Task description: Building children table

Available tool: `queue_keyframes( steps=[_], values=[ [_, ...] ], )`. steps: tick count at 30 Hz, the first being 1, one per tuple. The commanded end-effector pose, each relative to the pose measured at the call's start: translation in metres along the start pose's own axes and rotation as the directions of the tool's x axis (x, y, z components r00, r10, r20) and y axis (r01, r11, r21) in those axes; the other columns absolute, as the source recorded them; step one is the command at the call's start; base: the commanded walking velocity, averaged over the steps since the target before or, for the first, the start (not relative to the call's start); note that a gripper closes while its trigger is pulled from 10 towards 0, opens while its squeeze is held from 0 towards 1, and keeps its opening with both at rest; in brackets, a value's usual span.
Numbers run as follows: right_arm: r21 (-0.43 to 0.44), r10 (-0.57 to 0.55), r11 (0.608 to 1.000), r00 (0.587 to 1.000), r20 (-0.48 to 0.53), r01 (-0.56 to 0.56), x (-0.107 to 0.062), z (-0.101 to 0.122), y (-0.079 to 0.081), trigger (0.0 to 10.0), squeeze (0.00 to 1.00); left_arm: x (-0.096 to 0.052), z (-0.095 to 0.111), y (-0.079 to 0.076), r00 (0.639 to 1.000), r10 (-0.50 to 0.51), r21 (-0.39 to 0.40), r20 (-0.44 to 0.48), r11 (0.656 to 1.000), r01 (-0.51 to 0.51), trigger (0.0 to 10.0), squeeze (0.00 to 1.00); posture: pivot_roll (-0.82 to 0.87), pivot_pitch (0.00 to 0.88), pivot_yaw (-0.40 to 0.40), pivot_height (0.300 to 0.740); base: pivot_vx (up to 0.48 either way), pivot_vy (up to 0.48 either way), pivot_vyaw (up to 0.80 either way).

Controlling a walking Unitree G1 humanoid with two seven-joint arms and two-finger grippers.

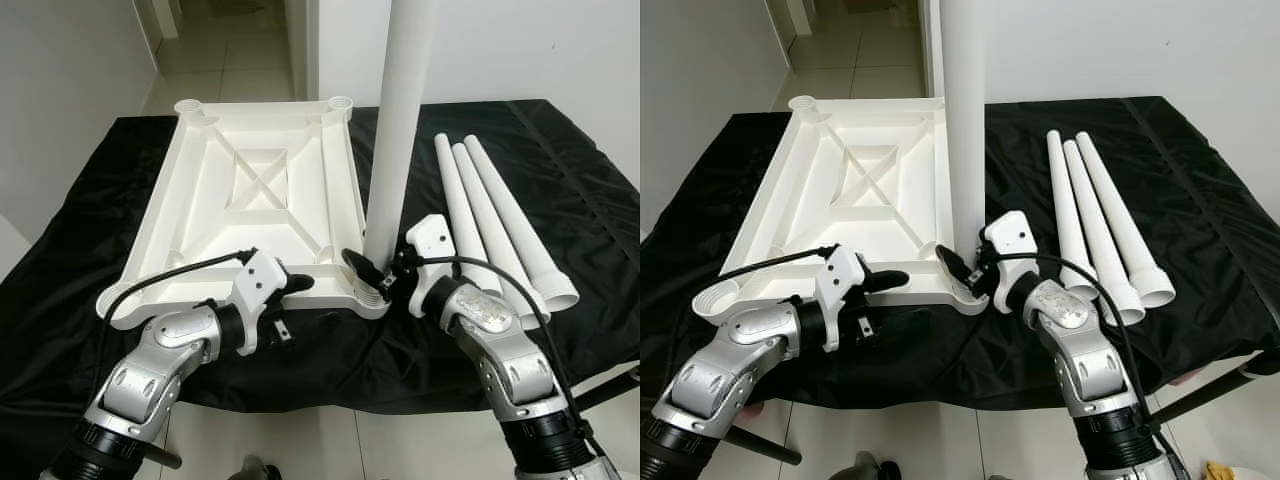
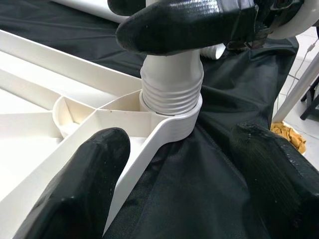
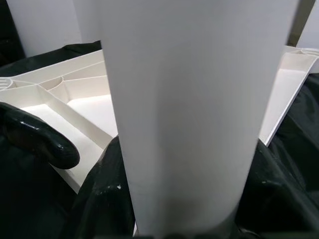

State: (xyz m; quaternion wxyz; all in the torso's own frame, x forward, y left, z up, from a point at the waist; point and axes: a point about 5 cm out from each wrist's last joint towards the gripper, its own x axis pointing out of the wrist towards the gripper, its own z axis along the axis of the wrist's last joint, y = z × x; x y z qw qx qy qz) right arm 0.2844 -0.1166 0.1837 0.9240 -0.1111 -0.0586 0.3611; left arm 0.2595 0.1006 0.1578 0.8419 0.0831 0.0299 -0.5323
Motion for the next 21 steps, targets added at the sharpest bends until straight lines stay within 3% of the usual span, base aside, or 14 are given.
queue_keyframes(
  steps=[1,11,20,21],
  values=[
    [0.022,0.043,0.999,0.998,-0.046,-0.042,0.002,-0.014,0.011,10.0,0.00,-0.004,-0.002,0.000,1.000,0.017,-0.005,-0.018,1.000,-0.017,10.0,0.00,-0.07,0.083,0.048,0.740,0.000,0.000,0.00],
    [-0.030,0.128,0.991,0.992,0.017,-0.127,-0.001,-0.007,0.027,10.0,0.00,-0.005,-0.001,-0.001,1.000,0.017,-0.011,-0.016,1.000,-0.017,10.0,0.00,-0.07,0.093,0.050,0.740,0.000,0.000,0.00],
    [-0.049,0.121,0.992,0.993,0.014,-0.120,-0.004,-0.011,0.028,10.0,0.00,-0.005,0.000,-0.001,1.000,0.018,-0.011,-0.014,1.000,-0.018,10.0,0.00,-0.06,0.104,0.055,0.740,0.000,0.000,0.00],
    [-0.016,0.097,0.995,0.995,-0.006,-0.097,-0.004,-0.016,0.025,10.0,0.00,-0.005,0.001,-0.001,1.000,0.020,-0.011,-0.014,1.000,-0.020,10.0,0.00,-0.06,0.106,0.056,0.740,0.000,0.000,0.00]
  ],
)
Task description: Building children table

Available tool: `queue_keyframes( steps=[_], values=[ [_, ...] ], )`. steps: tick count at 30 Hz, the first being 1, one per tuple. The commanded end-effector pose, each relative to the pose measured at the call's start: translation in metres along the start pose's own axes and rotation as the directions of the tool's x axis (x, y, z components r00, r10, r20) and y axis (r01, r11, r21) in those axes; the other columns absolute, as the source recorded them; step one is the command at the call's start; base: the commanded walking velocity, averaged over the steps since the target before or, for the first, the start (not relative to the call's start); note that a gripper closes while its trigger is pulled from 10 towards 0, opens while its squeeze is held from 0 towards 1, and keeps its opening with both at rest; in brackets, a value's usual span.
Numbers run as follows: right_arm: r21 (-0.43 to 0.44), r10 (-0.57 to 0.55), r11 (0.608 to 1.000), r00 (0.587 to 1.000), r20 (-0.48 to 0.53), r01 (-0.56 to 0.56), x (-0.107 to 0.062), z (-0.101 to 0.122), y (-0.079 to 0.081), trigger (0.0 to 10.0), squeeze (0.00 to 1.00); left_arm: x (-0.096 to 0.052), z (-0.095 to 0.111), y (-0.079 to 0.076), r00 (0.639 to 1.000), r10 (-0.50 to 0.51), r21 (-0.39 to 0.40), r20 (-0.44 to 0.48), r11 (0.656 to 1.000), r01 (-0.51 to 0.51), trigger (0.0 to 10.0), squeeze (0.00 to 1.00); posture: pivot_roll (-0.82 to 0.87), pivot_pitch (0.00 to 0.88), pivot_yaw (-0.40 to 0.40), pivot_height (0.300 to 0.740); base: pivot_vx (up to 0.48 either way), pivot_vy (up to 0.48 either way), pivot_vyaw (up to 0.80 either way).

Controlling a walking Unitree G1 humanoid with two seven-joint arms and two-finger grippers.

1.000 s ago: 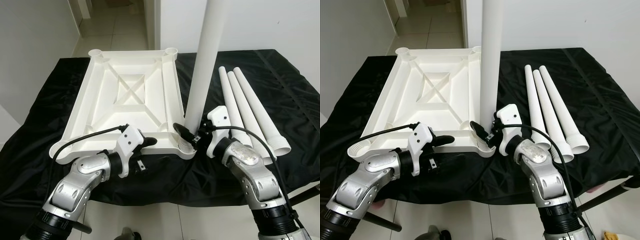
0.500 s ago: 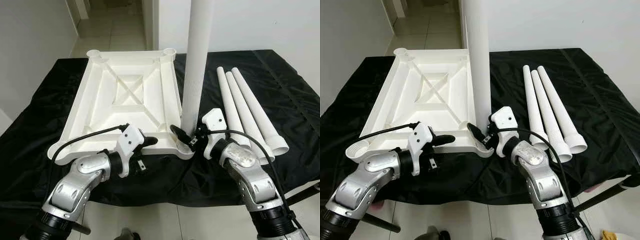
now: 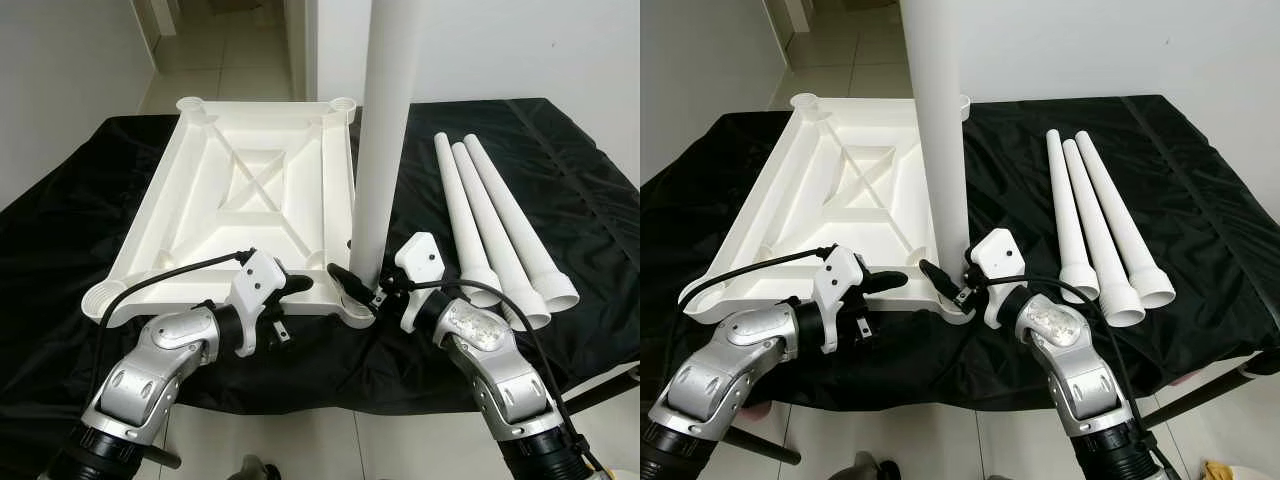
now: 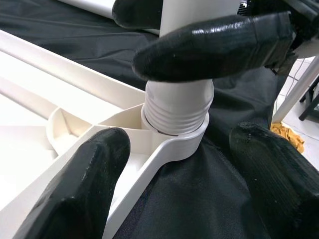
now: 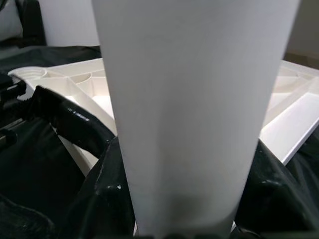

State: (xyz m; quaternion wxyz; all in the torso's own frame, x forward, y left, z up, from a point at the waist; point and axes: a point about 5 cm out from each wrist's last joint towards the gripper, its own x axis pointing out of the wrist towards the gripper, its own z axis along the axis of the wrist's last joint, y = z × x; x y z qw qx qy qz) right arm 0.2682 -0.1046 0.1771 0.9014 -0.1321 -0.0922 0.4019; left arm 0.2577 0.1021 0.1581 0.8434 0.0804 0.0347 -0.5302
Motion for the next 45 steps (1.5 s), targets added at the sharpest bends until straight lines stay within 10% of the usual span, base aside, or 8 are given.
queue_keyframes(
  steps=[1,11,36,45],
  values=[
    [0.050,0.013,0.999,0.998,-0.061,-0.009,-0.001,-0.014,0.005,10.0,0.00,-0.003,0.000,0.000,1.000,0.016,-0.001,-0.008,1.000,-0.016,10.0,0.00,-0.06,0.106,0.056,0.740,0.000,0.000,0.00],
    [0.254,-0.109,0.956,0.979,-0.170,0.150,0.001,-0.032,-0.012,10.0,0.00,-0.004,0.002,0.000,1.000,0.021,-0.003,-0.003,1.000,-0.021,10.0,0.00,-0.06,0.110,0.052,0.740,0.000,0.000,0.00],
    [0.361,-0.261,0.858,0.915,-0.307,0.366,-0.008,-0.060,-0.032,10.0,0.00,-0.007,0.005,0.000,1.000,0.028,-0.003,0.002,1.000,-0.028,10.0,0.00,-0.05,0.115,0.054,0.740,0.000,0.000,0.00],
    [0.245,-0.234,0.927,0.948,-0.216,0.285,-0.006,-0.049,-0.024,10.0,0.00,-0.007,0.006,0.001,1.000,0.028,-0.002,0.001,1.000,-0.028,10.0,0.00,-0.05,0.118,0.056,0.740,0.000,0.000,0.00]
  ],
)
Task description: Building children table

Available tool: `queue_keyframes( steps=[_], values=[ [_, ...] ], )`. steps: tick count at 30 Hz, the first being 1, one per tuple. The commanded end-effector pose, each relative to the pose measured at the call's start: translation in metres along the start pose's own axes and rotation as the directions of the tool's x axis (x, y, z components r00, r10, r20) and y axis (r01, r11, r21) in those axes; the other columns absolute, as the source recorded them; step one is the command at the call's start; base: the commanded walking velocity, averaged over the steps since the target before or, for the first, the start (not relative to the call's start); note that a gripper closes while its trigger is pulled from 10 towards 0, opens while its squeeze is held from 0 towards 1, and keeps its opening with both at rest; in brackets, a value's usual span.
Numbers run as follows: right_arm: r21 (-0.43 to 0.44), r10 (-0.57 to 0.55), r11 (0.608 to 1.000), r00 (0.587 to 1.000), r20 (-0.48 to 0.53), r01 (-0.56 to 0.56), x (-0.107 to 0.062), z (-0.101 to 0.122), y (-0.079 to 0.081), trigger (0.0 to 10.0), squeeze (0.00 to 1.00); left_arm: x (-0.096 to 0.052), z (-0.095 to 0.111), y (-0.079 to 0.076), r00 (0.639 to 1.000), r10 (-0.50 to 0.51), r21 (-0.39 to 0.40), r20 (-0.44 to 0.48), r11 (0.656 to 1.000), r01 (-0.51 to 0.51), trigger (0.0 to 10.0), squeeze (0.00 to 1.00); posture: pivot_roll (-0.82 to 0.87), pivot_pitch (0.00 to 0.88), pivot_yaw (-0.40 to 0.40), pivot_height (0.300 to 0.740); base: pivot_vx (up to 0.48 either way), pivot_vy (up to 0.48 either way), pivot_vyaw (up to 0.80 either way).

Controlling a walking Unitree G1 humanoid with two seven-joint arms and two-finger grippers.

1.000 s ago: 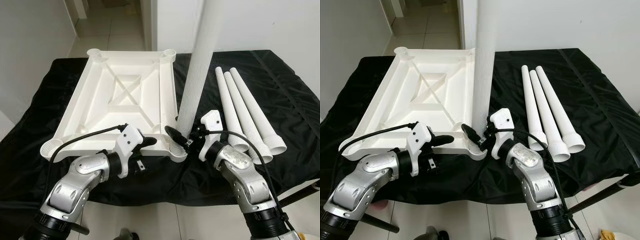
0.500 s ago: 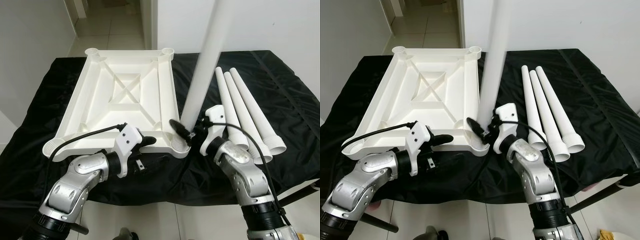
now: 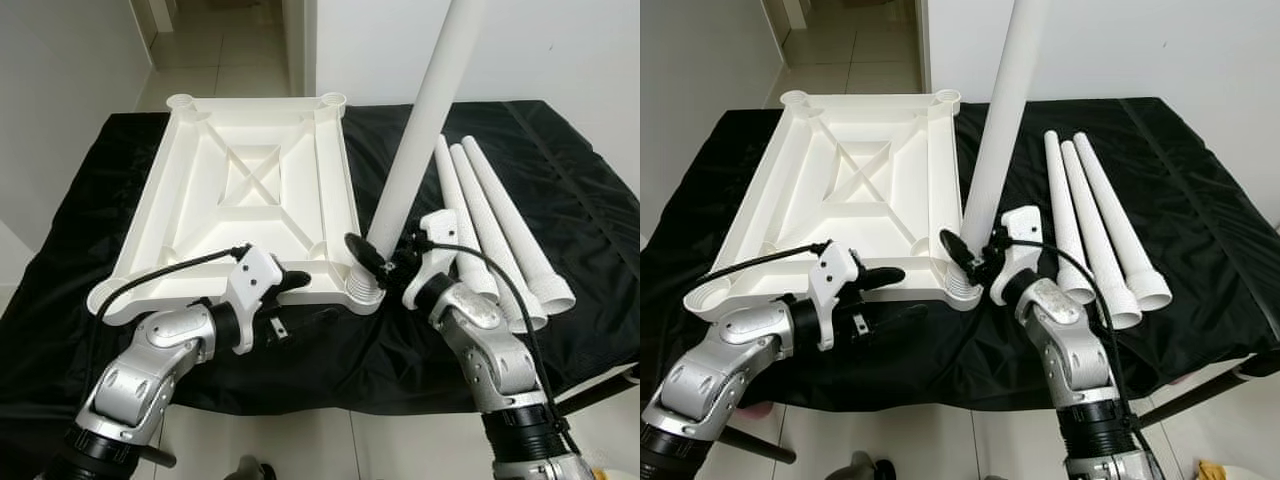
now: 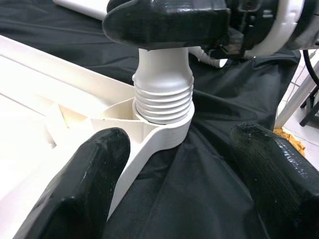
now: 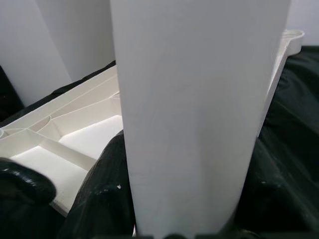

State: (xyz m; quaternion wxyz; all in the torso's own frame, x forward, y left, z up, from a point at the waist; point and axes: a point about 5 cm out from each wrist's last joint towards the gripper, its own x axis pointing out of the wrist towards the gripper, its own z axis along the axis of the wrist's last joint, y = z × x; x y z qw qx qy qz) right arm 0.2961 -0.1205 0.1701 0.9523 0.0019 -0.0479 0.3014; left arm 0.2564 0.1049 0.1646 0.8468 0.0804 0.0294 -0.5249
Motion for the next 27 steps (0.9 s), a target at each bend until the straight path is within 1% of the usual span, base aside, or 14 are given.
queue_keyframes(
  steps=[1,3,6,8,10,16,19,20,23,24,25,26,27],
  values=[
    [-0.020,-0.056,0.998,0.984,-0.168,0.054,-0.012,-0.032,-0.009,10.0,0.00,-0.003,0.000,0.000,1.000,0.014,-0.006,-0.007,1.000,-0.014,10.0,0.00,-0.05,0.118,0.056,0.740,0.000,0.000,0.00],
    [-0.024,-0.040,0.999,0.984,-0.173,0.036,-0.012,-0.033,-0.006,10.0,0.00,-0.003,0.000,0.000,1.000,0.015,-0.007,-0.007,1.000,-0.015,10.0,0.00,-0.05,0.117,0.056,0.740,0.000,0.000,0.00],
    [-0.078,-0.008,0.997,0.982,-0.191,-0.007,-0.017,-0.038,0.000,10.0,0.00,-0.004,0.000,0.000,1.000,0.017,-0.009,-0.004,1.000,-0.017,10.0,0.00,-0.05,0.119,0.055,0.740,0.000,0.000,0.00],
    [-0.078,-0.008,0.997,0.982,-0.191,-0.007,-0.017,-0.038,0.000,10.0,0.00,-0.004,0.000,0.000,1.000,0.017,-0.009,-0.004,1.000,-0.017,10.0,0.00,-0.05,0.119,0.055,0.740,0.000,0.000,0.00],
    [-0.105,0.012,0.994,0.980,-0.198,-0.033,-0.018,-0.040,0.003,10.0,0.00,-0.004,0.000,0.000,1.000,0.020,-0.010,-0.005,1.000,-0.020,10.0,0.00,-0.05,0.120,0.057,0.740,0.000,0.000,0.00],
    [-0.102,0.021,0.994,0.975,-0.221,-0.044,-0.019,-0.045,0.005,10.0,0.00,-0.005,0.001,0.000,1.000,0.020,-0.009,-0.002,1.000,-0.020,10.0,0.00,-0.05,0.121,0.057,0.740,0.000,0.000,0.00],
    [-0.114,0.031,0.992,0.975,-0.221,-0.057,-0.020,-0.047,0.006,10.0,0.00,-0.005,0.001,0.000,1.000,0.020,-0.009,-0.002,1.000,-0.020,10.0,0.00,-0.05,0.123,0.058,0.740,0.000,0.000,0.00],
    [-0.127,0.050,0.989,0.974,-0.223,-0.080,-0.022,-0.048,0.009,10.0,0.00,-0.005,0.002,0.000,1.000,0.020,-0.009,-0.002,1.000,-0.020,10.0,0.00,-0.05,0.126,0.060,0.740,0.000,0.000,0.00],
    [-0.127,0.050,0.989,0.974,-0.223,-0.080,-0.022,-0.048,0.009,10.0,0.00,-0.005,0.002,0.000,1.000,0.020,-0.009,-0.002,1.000,-0.020,10.0,0.00,-0.05,0.126,0.060,0.740,0.000,0.000,0.00],
    [-0.138,0.070,0.985,0.972,-0.222,-0.103,-0.024,-0.049,0.012,10.0,0.00,-0.006,0.002,-0.001,1.000,0.020,-0.011,-0.002,1.000,-0.020,10.0,0.00,-0.05,0.125,0.061,0.740,0.000,0.000,0.00],
    [-0.138,0.070,0.985,0.972,-0.222,-0.103,-0.024,-0.049,0.012,10.0,0.00,-0.006,0.002,-0.001,1.000,0.020,-0.011,-0.002,1.000,-0.020,10.0,0.00,-0.05,0.125,0.061,0.740,0.000,0.000,0.00],
    [-0.157,0.104,0.978,0.972,-0.211,-0.139,-0.028,-0.050,0.018,10.0,0.00,-0.006,0.002,-0.001,1.000,0.019,-0.013,-0.002,1.000,-0.019,10.0,0.00,-0.05,0.131,0.062,0.740,0.000,0.000,0.00],
    [-0.157,0.104,0.978,0.972,-0.211,-0.139,-0.028,-0.050,0.018,10.0,0.00,-0.006,0.002,-0.001,1.000,0.019,-0.013,-0.002,1.000,-0.019,10.0,0.00,-0.05,0.131,0.062,0.740,0.000,0.000,0.00]
  ],
)
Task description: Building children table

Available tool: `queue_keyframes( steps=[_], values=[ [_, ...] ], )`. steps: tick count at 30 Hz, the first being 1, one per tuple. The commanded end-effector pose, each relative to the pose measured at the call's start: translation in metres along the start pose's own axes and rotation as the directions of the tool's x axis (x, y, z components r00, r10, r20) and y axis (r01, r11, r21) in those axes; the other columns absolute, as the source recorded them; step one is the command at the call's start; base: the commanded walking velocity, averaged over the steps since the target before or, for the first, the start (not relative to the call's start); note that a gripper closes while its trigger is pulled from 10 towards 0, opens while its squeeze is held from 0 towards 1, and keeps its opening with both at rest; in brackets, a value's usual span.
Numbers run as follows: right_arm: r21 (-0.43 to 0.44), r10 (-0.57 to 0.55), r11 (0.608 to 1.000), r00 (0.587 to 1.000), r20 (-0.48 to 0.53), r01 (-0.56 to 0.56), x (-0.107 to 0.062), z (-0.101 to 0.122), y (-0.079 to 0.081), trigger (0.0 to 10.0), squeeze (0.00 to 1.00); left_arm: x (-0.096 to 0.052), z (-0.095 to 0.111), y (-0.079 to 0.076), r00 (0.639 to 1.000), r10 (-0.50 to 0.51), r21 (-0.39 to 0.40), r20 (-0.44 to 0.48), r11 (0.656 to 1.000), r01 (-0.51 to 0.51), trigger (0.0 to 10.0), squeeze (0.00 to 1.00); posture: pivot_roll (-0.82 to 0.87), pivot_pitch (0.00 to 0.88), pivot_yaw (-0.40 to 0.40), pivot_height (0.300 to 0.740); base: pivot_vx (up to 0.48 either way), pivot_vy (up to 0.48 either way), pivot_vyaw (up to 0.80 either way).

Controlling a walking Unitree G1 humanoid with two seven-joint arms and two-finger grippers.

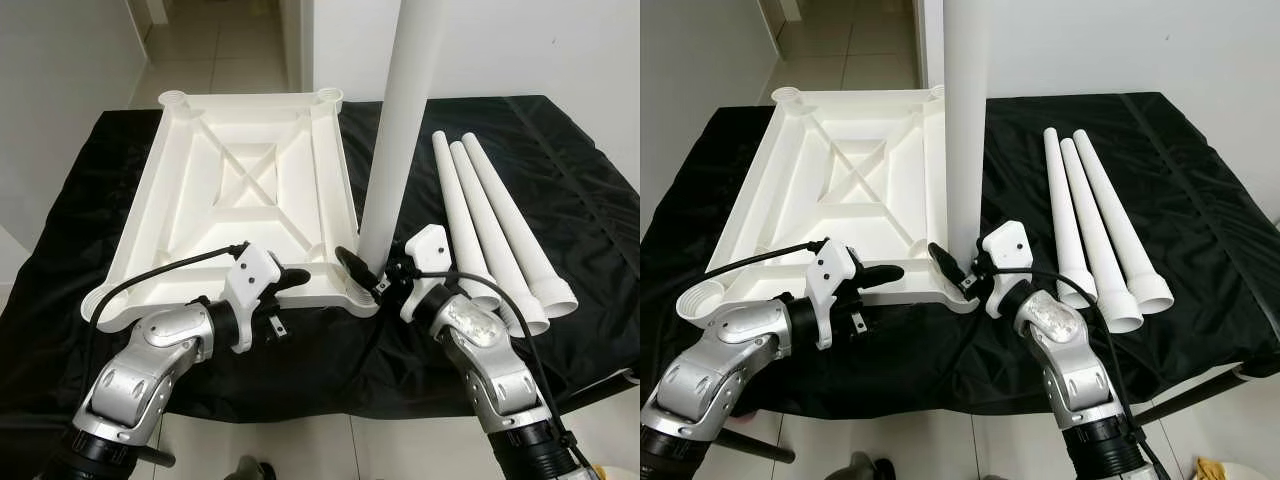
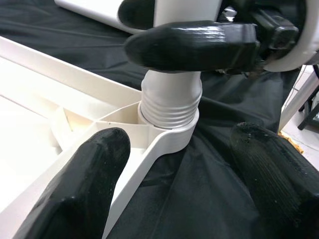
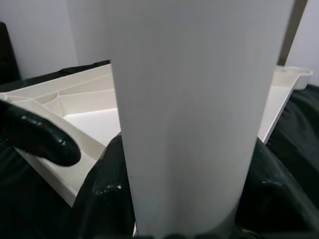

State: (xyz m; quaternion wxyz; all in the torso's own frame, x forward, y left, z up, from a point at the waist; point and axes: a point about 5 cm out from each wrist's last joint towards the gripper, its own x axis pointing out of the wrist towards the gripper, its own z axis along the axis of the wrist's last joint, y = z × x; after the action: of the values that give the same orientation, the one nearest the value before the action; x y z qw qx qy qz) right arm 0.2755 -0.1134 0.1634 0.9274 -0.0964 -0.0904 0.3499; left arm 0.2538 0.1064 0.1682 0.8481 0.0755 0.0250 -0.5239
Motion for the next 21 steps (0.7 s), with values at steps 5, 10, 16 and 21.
queue_keyframes(
  steps=[5,10,16,21],
  values=[
    [0.084,0.034,0.996,0.984,-0.173,-0.019,-0.021,-0.043,0.015,10.0,0.00,-0.004,-0.002,-0.002,1.000,0.010,-0.014,-0.016,1.000,-0.011,10.0,0.00,-0.05,0.135,0.064,0.740,0.000,0.000,0.00],
    [0.149,-0.108,0.979,0.973,-0.202,0.139,-0.023,-0.052,-0.002,10.0,0.00,-0.003,-0.001,-0.003,1.000,0.006,-0.015,-0.015,1.000,-0.006,10.0,0.00,-0.05,0.137,0.065,0.740,0.000,0.000,0.00],
    [0.161,-0.132,0.971,0.956,-0.264,0.179,-0.024,-0.060,-0.006,10.0,0.00,-0.004,-0.001,-0.003,1.000,0.007,-0.016,-0.015,1.000,-0.007,10.0,0.00,-0.05,0.139,0.068,0.740,0.000,0.000,0.00],
    [0.169,-0.103,0.973,0.948,-0.302,0.159,-0.019,-0.061,-0.007,10.0,0.00,-0.005,-0.001,-0.003,1.000,0.007,-0.018,-0.017,1.000,-0.007,10.0,0.00,-0.04,0.141,0.068,0.740,0.000,0.000,0.00]
  ],
)
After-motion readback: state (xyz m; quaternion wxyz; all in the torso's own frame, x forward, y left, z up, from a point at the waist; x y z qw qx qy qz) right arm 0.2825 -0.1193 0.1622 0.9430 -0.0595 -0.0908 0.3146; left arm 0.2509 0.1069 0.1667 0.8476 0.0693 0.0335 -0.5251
